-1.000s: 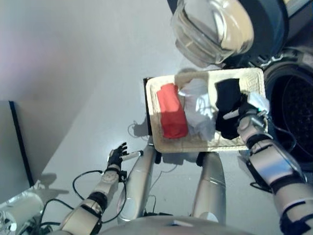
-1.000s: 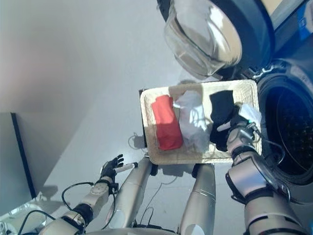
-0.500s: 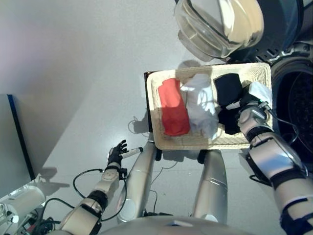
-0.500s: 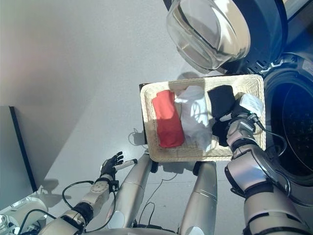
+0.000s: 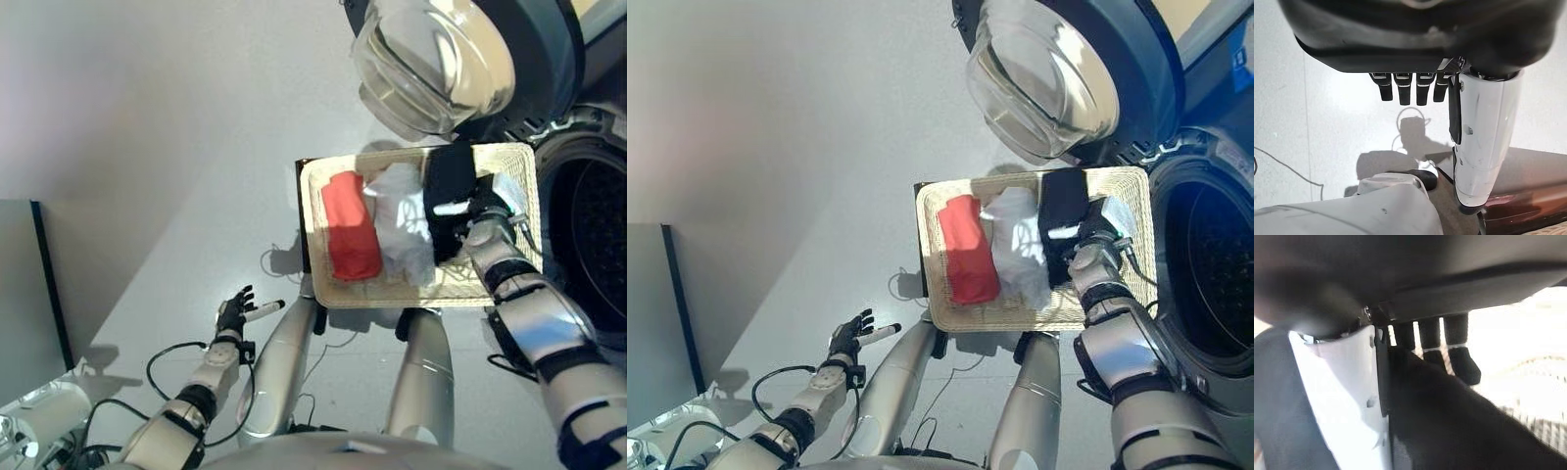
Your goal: Pick up the clothes and place them into the washing machine
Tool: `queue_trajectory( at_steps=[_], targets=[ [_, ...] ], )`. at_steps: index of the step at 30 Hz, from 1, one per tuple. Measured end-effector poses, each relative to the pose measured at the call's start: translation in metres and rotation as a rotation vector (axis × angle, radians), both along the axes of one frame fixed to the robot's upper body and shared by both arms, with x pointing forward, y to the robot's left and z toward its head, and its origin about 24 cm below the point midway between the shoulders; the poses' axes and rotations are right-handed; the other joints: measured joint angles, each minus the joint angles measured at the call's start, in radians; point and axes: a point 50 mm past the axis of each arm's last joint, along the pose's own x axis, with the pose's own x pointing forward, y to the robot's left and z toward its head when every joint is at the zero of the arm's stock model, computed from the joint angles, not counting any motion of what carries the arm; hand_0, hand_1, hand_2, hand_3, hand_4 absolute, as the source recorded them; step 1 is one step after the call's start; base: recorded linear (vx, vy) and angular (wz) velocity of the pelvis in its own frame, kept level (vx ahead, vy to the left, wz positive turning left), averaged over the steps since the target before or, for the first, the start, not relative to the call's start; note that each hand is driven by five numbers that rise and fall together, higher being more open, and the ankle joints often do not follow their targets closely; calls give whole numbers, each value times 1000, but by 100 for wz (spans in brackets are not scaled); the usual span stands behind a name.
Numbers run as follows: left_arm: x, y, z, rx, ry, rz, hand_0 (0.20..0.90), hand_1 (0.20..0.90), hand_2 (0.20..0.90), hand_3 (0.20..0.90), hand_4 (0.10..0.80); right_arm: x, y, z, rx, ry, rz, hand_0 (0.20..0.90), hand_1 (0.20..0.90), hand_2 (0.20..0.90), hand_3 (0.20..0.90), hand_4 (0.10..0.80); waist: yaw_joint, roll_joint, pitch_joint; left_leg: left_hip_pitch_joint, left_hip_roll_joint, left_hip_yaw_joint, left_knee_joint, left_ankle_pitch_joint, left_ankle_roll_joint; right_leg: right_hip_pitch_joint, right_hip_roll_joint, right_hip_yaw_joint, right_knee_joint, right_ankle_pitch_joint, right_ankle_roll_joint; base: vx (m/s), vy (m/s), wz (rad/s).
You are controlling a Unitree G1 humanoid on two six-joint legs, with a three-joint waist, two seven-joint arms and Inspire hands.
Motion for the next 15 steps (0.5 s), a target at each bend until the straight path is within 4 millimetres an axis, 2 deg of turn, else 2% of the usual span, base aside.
queue_trajectory(
  at_steps=[6, 15],
  targets=[
    [-2, 1, -1, 16, 2, -13, 900, 900, 900, 900, 800, -13, -8, -17, 462, -216, -226, 200, 200, 200, 200, 300, -32, -9, 6, 69, -1, 34, -29, -6, 13, 81, 0, 21, -88, 40, 13, 10, -11, -16],
    [-10, 1, -6, 5, 24, -24, 900, 900, 900, 900, 800, -25, -26, -15, 771, -484, -519, 200, 200, 200, 200, 300, -55, -12, 7, 97, -1, 57, -46, -4, 23, 116, 4, 38, -146, 71, 19, 3, -12, -7]
  ],
)
